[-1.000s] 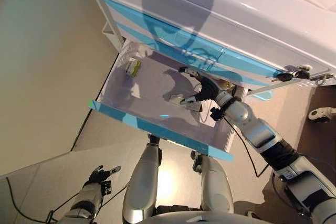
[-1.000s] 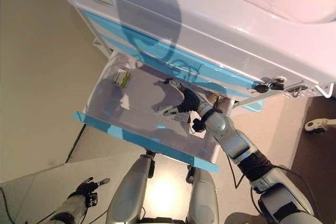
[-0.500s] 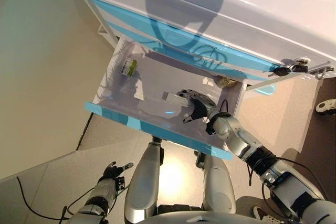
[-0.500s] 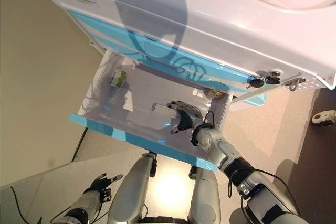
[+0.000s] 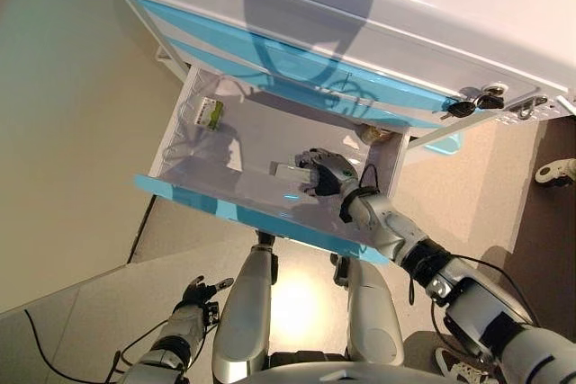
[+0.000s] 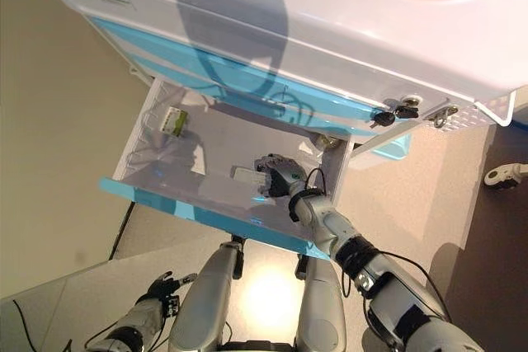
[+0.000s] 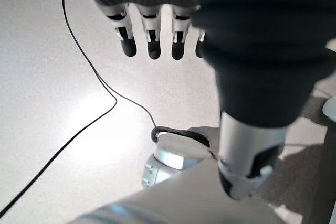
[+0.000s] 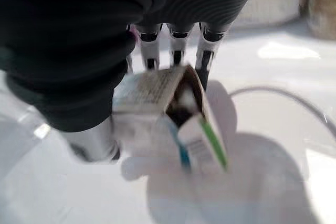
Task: Open the drawer and pick up the medicine
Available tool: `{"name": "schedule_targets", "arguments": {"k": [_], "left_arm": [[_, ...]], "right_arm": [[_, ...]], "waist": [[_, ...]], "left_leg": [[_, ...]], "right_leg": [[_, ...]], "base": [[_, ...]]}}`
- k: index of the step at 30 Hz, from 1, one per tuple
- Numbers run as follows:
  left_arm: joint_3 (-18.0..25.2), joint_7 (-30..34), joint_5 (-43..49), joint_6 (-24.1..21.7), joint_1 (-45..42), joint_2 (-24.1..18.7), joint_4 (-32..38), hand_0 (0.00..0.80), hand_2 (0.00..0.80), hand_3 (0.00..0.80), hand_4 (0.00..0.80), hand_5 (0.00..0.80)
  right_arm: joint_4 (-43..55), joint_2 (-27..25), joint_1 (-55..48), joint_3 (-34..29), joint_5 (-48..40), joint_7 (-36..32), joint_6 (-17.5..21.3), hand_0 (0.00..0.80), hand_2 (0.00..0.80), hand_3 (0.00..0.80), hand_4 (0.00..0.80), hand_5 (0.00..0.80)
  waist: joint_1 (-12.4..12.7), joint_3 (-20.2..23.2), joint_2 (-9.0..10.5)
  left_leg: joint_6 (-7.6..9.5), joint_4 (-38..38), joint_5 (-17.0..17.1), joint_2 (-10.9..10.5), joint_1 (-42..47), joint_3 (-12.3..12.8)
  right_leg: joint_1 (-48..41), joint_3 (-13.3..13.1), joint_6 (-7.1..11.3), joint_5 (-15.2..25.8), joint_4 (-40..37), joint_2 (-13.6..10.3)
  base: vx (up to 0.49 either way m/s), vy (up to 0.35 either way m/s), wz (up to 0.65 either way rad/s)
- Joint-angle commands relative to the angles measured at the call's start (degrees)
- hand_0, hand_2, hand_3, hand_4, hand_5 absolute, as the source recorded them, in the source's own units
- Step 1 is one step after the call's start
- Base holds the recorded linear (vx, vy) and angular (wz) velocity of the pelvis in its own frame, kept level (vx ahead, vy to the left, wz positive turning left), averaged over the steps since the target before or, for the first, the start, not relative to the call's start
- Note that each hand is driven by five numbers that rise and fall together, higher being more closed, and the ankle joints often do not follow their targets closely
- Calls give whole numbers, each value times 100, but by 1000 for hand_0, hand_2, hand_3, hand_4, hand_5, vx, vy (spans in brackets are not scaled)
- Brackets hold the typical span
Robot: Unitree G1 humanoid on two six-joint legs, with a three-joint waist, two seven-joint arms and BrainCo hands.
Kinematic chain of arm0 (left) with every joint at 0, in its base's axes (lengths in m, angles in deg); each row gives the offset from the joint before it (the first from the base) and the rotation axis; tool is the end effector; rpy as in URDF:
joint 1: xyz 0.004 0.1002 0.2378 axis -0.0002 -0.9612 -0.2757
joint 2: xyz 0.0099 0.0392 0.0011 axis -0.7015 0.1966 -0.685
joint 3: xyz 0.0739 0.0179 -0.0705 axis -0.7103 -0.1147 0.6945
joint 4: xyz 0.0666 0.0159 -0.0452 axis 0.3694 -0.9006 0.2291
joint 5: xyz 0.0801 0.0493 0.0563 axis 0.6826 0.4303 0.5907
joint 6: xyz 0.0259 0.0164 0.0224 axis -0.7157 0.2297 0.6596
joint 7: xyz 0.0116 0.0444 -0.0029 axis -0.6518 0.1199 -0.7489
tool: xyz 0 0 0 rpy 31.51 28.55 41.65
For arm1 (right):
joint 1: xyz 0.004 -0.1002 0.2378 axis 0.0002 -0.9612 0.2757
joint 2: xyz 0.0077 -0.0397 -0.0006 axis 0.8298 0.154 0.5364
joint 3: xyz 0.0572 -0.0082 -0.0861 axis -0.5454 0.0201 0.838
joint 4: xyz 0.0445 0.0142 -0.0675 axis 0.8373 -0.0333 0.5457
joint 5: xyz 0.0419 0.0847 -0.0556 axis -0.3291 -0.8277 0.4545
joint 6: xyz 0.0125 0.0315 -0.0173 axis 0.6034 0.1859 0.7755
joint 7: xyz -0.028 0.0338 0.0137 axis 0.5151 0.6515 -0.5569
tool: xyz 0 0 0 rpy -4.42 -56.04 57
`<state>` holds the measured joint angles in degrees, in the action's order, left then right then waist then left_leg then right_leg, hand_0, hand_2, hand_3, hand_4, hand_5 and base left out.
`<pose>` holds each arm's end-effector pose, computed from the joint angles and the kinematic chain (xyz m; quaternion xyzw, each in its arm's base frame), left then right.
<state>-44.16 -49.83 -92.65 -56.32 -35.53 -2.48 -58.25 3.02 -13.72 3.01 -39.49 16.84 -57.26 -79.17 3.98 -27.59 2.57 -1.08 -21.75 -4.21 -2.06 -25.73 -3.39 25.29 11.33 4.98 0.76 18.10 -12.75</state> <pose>0.1541 0.2182 -0.0995 0.0224 0.4620 0.1569 0.8726 0.2999 -0.0897 0.0652 -0.6157 -0.1236 0.1756 0.7582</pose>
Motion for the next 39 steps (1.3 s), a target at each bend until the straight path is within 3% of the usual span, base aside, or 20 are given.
{"name": "schedule_targets", "arguments": {"k": [1,13,18,20,22,25,32,36,39], "left_arm": [[-186,-144,-142,-100,-40,80,-139,0,0,0,0,0],[-219,-231,-160,-159,0,132,-138,0,0,0,0,0],[-122,-187,-132,-123,-9,109,-153,0,0,0,0,0],[3,-177,-109,-69,-35,90,-173,0,0,0,0,0],[-1,-176,-109,-68,-36,92,-172,0,0,0,0,0],[204,-170,-19,28,-173,54,-236,0,0,0,0,0],[438,-165,115,126,-286,-8,-287,0,0,0,0,0],[687,-70,224,218,-404,-113,-410,0,0,0,0,0],[820,78,267,268,-452,-200,-520,0,0,0,0,0]], "right_arm": [[-424,243,-220,660,197,-55,63,800,800,800,800,800],[-8,50,-44,634,580,339,108,800,800,800,800,800],[709,-174,35,418,409,329,179,800,800,800,800,800],[1383,-352,-35,174,33,285,276,800,800,800,800,800],[1407,-366,-45,167,29,270,271,800,800,800,800,800],[2484,-610,-177,-138,-536,-10,426,800,800,800,800,800],[3494,-816,-417,-444,-1024,-501,476,800,800,800,800,800],[4049,-1002,-572,-684,-1874,-1069,461,800,800,800,800,800],[4177,-1024,-703,-724,-2984,-1601,349,800,800,800,800,800]], "waist": [[158,127,-166],[135,189,-193],[95,247,-182],[49,312,-155],[54,317,-158],[-45,474,-112],[-160,655,-44],[-259,904,21],[-287,1098,44]], "left_leg": [[-22,435,384,-185,-202,41],[-25,535,423,-210,-200,48],[-18,503,377,-200,-139,71],[-10,497,349,-176,-63,105],[-9,502,353,-175,-64,106],[-3,582,312,-96,164,217],[-4,717,287,0,471,367],[-14,881,260,64,812,469],[-40,1042,278,98,1021,507]], "right_leg": [[-90,-78,219,-337,371,-32],[-68,-89,232,-291,320,-51],[-108,-155,233,-312,350,-44],[-156,-183,236,-316,342,-30],[-156,-184,236,-310,334,-27],[-311,-256,249,-292,212,53],[-545,-338,252,-275,46,164],[-844,-408,257,-244,-184,264],[-1044,-409,263,-232,-384,304]], "base": [[-7,-8,3],[5,0,1],[6,0,0],[0,0,0],[23,1,-4],[48,5,-5],[44,-5,-18],[74,-25,-28],[62,-30,-17]]}}
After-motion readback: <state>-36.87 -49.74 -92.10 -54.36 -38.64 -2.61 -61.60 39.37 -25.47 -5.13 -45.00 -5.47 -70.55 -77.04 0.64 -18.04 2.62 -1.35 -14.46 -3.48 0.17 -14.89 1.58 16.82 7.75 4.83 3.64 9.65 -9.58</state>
